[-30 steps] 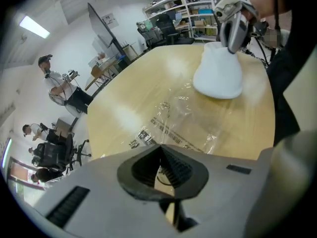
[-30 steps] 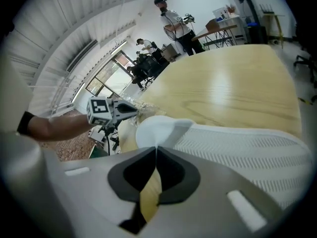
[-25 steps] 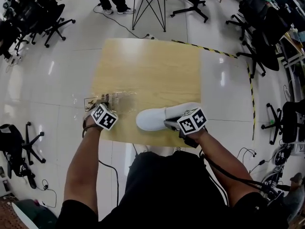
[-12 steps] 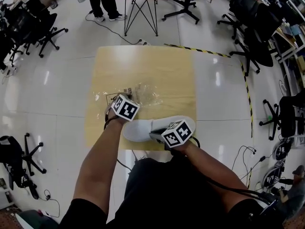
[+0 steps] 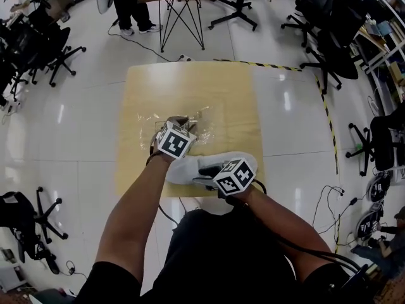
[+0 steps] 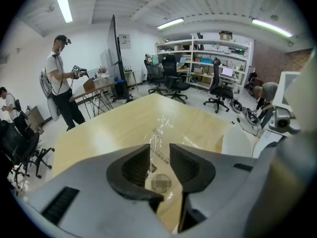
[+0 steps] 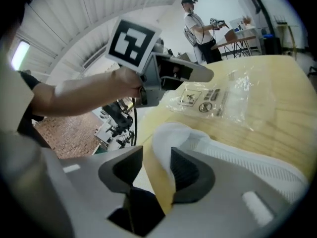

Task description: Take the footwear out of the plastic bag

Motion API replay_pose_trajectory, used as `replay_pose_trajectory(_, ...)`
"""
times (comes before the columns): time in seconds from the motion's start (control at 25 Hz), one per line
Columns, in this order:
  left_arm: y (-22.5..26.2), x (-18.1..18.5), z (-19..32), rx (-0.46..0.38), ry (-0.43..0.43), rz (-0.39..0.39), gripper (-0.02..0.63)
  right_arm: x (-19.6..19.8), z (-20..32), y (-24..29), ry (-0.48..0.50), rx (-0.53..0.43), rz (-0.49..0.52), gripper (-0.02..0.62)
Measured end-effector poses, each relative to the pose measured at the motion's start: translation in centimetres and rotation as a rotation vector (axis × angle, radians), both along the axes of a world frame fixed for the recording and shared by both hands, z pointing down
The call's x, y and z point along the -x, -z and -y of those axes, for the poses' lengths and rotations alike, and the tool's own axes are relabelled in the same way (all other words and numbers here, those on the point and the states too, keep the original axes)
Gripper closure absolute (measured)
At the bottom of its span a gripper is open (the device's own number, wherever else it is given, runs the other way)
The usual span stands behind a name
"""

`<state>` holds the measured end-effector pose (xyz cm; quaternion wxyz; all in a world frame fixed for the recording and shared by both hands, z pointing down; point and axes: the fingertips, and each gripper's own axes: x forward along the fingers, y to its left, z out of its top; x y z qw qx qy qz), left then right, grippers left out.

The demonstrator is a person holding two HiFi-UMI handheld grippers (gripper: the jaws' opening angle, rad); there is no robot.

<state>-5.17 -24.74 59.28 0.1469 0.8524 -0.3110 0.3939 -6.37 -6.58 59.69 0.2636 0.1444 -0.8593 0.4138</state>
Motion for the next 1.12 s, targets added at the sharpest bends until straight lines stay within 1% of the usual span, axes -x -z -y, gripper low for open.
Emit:
replay_pose_trajectory(0.04, 0.8, 0.0, -0.3, -0.013, -0.006, -0.024, 0.476, -0.3, 0.2, 1.0, -0.025, -0.002, 0.033, 0.414)
replay_pose_trajectory(0.16, 3.2, 1.0, -1.3, -0.059, -0.003, -0.082, 0.483, -2.5, 0.7, 3.9, -0.124, -0.038, 0.085, 0.414)
replay_pose_trajectory(0.2, 4.0, 1.6, -1.9, -0.068, 0.011, -0.109, 0.494, -3.7, 0.6, 4.8, -0.169, -0.057, 0.092, 0.416)
replay_pose_trajectory(0.28, 5.2, 3.0, -3.7, -0.062, 0.057, -0.182, 0.545, -6.6, 0.1, 6.5, -0.281, -0.088, 0.106, 0.453)
replay_pose_trajectory(0.36, 5.9, 4.6, -6.2, -0.024, 0.118, -0.248, 0.570, -9.8, -1.0, 7.9, -0.405, -0.097, 0.137, 0.498)
replay_pose_trajectory(0.4, 6.0, 5.3, -7.6, 0.003, 0.144, -0.276, 0.592, -11.5, -1.7, 8.6, -0.470, -0.093, 0.159, 0.521)
replay_pose_trajectory(0.48, 6.1, 6.2, -10.8, 0.068, 0.177, -0.320, 0.599, -14.5, -3.1, 9.5, -0.611, -0.070, 0.216, 0.584)
replay_pose_trajectory(0.56, 5.7, 6.6, -14.7, 0.134, 0.182, -0.339, 0.600, -16.5, -4.3, 9.9, -0.726, -0.018, 0.281, 0.594)
replay_pose_trajectory(0.6, 5.5, 6.7, -16.8, 0.163, 0.182, -0.346, 0.600, -16.7, -4.8, 10.0, -0.753, 0.009, 0.303, 0.594)
replay_pose_trajectory(0.64, 5.4, 6.7, -18.8, 0.194, 0.187, -0.358, 0.600, -16.5, -5.4, 10.0, -0.758, 0.025, 0.311, 0.594)
replay_pose_trajectory(0.68, 5.4, 6.7, -20.7, 0.225, 0.200, -0.380, 0.600, -15.9, -6.0, 10.0, -0.741, 0.029, 0.307, 0.594)
replay_pose_trajectory(0.72, 5.5, 6.5, -22.4, 0.254, 0.215, -0.409, 0.600, -15.0, -6.7, 10.2, -0.703, 0.024, 0.296, 0.594)
replay_pose_trajectory(0.76, 5.8, 6.1, -23.8, 0.272, 0.228, -0.440, 0.600, -13.7, -7.7, 10.5, -0.645, 0.016, 0.283, 0.594)
replay_pose_trajectory(0.84, 6.4, 5.2, -26.2, 0.279, 0.243, -0.487, 0.600, -10.5, -10.6, 11.1, -0.489, -0.012, 0.245, 0.594)
replay_pose_trajectory(0.92, 7.3, 4.5, -28.2, 0.260, 0.252, -0.507, 0.600, -8.2, -13.7, 12.0, -0.341, -0.092, 0.190, 0.594)
replay_pose_trajectory(0.96, 7.9, 4.2, -29.0, 0.244, 0.266, -0.514, 0.600, -7.7, -14.9, 12.7, -0.292, -0.145, 0.165, 0.594)
replay_pose_trajectory(1.04, 9.1, 3.9, -30.3, 0.211, 0.315, -0.532, 0.600, -8.3, -16.8, 14.3, -0.250, -0.245, 0.127, 0.594)
replay_pose_trajectory(1.12, 10.3, 3.6, -32.0, 0.191, 0.362, -0.548, 0.601, -10.0, -18.4, 15.5, -0.277, -0.304, 0.112, 0.594)
